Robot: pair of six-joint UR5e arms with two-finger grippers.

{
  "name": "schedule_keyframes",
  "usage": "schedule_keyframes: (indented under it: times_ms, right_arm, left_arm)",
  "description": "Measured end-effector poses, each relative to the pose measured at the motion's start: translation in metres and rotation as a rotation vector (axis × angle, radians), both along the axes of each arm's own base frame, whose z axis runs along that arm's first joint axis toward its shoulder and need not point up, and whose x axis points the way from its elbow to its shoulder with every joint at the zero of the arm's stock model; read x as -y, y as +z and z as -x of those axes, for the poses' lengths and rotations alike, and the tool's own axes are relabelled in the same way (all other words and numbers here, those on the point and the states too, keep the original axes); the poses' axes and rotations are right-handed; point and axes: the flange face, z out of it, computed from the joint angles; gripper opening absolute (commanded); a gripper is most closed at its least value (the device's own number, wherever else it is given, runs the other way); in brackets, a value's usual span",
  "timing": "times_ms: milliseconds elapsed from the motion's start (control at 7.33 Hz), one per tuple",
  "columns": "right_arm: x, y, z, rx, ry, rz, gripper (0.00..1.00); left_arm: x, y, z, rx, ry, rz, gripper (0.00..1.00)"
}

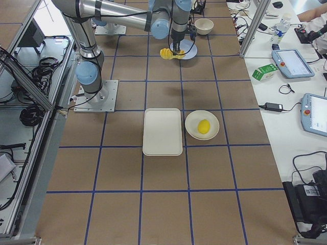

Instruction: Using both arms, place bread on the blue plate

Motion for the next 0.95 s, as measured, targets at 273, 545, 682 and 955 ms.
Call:
schedule_keyframes:
  times_ms: [273,545,682,955]
  right_arm:
    - [-0.010,-0.011,-0.044,0.029,0.030,-0.022,0.00]
    - [-0.014,-0.021,-0.076,0.069,0.054,-0.022,0.00]
    - [-0.009,-0.031,-0.085,0.104,0.057,-0.018,0.00]
    - [0.007,-0.062,-0.108,0.132,0.065,0.006,0.00]
  left_arm:
    - [-0.005,-0.016,0.007,0.048,-0.008,-0.013,1.00]
    - [0.004,0.001,-0.003,0.139,0.000,0.042,1.00]
    - [0.015,0.027,-0.007,0.155,-0.015,0.074,1.00]
    - [0.041,0.114,-0.007,0.192,-0.127,0.044,1.00]
